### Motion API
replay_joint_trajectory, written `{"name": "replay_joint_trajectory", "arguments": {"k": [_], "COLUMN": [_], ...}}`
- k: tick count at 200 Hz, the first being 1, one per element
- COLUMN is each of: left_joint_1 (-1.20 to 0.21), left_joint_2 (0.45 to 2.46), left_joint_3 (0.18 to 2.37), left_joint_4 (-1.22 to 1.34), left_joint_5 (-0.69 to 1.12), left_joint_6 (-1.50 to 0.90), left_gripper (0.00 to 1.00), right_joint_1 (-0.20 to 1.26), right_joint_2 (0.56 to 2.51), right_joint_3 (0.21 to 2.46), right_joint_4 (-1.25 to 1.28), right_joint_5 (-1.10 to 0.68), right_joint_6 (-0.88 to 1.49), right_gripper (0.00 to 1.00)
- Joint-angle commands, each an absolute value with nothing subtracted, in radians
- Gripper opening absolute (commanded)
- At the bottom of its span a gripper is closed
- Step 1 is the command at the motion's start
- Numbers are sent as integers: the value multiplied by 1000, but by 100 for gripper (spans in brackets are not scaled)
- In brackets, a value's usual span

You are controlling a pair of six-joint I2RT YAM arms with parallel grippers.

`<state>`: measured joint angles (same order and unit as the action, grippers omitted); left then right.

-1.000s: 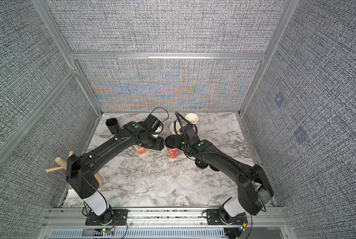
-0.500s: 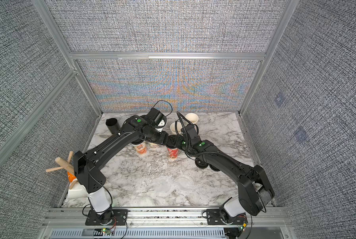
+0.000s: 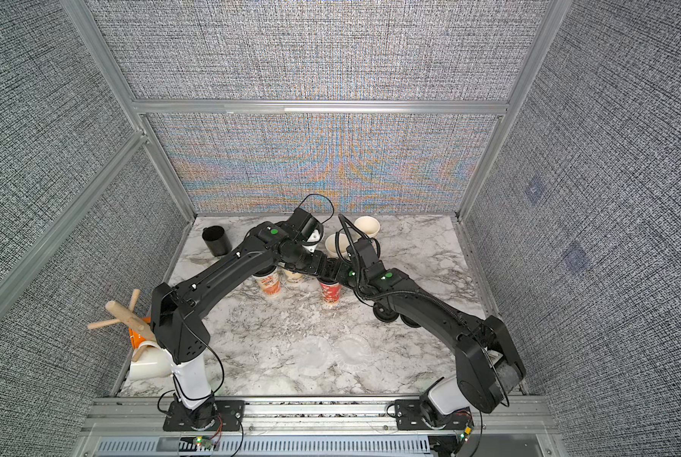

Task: Put the leak-proof paper on the milk tea cups
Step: Secure the cup lid on the cup.

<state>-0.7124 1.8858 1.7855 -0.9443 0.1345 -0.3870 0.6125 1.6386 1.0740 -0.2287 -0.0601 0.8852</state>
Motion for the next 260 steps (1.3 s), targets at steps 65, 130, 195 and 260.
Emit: {"name": "replay_joint_trajectory", "arguments": {"k": [65, 130, 195, 260], "left_joint_1": [-717, -718, -718, -718], "left_joint_2": [1873, 1859, 1858, 1861], "left_joint_3": [1683, 1662, 1664, 1663], "left_joint_4": [-1006, -1012, -1015, -1015], "left_joint_5": [31, 24, 23, 27], "left_joint_6": [-366, -363, -366, -364], "left_gripper": [62, 61, 61, 61], "right_joint_1": [551, 465, 466, 467], "right_joint_2": [1606, 1653, 1707, 1730], "right_joint_3": [1258, 1330, 1299, 1305], "right_joint_4": [-519, -570, -523, -512], "right_joint_5": [-51, -114, -176, -187], "right_joint_6": [678, 448, 434, 442], "right_gripper": [68, 66, 58, 55]}}
